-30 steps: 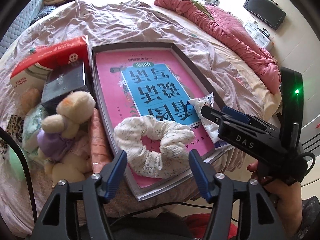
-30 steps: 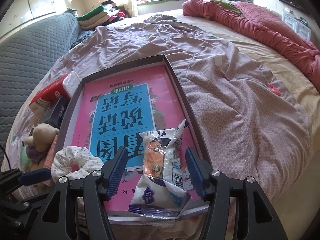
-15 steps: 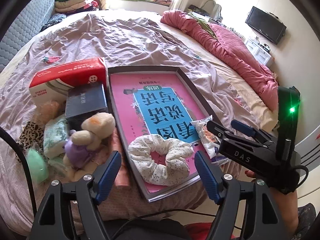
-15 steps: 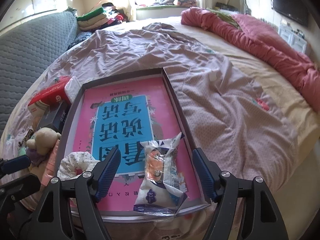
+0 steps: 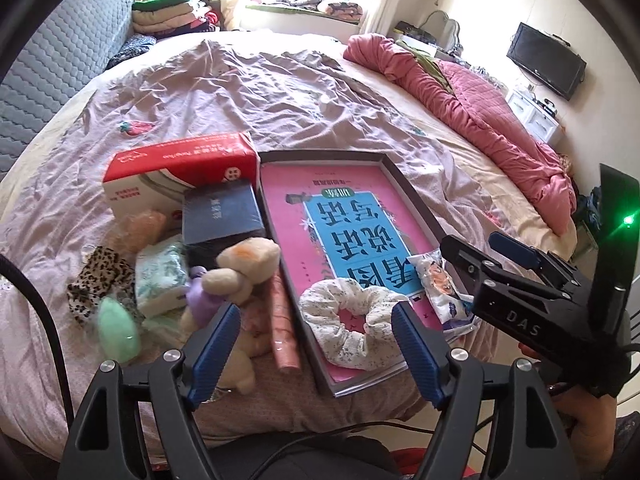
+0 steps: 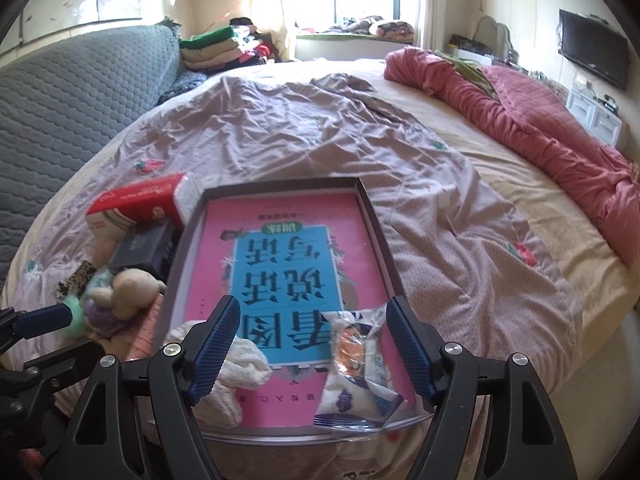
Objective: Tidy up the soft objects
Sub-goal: 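Withdraw both open tools back from the pink book tray, then move the left tool to the green bagged egg while the right tool approaches the teddy bear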
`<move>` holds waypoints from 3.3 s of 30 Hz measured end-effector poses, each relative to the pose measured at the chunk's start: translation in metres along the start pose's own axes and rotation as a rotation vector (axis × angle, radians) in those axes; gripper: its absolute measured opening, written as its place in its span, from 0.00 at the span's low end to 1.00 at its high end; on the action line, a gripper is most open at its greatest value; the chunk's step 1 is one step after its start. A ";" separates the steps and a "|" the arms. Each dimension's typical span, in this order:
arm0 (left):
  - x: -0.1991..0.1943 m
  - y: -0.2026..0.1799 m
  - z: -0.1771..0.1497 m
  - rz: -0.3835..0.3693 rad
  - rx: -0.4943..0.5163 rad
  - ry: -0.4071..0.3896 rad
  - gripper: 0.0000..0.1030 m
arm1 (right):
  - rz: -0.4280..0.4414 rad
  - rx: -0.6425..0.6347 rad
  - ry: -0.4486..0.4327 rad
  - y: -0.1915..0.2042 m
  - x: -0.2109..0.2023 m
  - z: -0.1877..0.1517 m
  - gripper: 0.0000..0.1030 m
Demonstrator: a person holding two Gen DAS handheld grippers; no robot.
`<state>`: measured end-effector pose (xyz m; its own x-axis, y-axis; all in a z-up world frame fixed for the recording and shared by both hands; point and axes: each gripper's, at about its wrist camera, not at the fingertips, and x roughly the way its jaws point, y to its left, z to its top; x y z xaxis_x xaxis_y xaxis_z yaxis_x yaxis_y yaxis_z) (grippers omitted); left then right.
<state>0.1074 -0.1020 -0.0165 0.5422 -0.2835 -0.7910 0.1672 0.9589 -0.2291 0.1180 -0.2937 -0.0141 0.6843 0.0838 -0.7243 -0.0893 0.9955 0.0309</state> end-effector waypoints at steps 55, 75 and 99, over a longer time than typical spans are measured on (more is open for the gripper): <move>-0.045 0.187 -0.041 0.165 -0.331 -0.011 0.75 | 0.241 -0.163 0.052 0.139 -0.010 0.002 0.75; 0.006 0.184 -0.050 0.099 -0.325 0.041 0.75 | 0.325 0.104 0.209 0.153 0.066 -0.006 0.76; 0.031 0.191 -0.048 -0.007 -0.363 0.060 0.41 | 0.328 0.193 0.199 0.134 0.102 -0.009 0.44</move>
<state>0.1165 0.0727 -0.1127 0.4912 -0.2991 -0.8180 -0.1386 0.9004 -0.4125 0.1690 -0.1522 -0.0898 0.4878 0.4063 -0.7726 -0.1287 0.9089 0.3967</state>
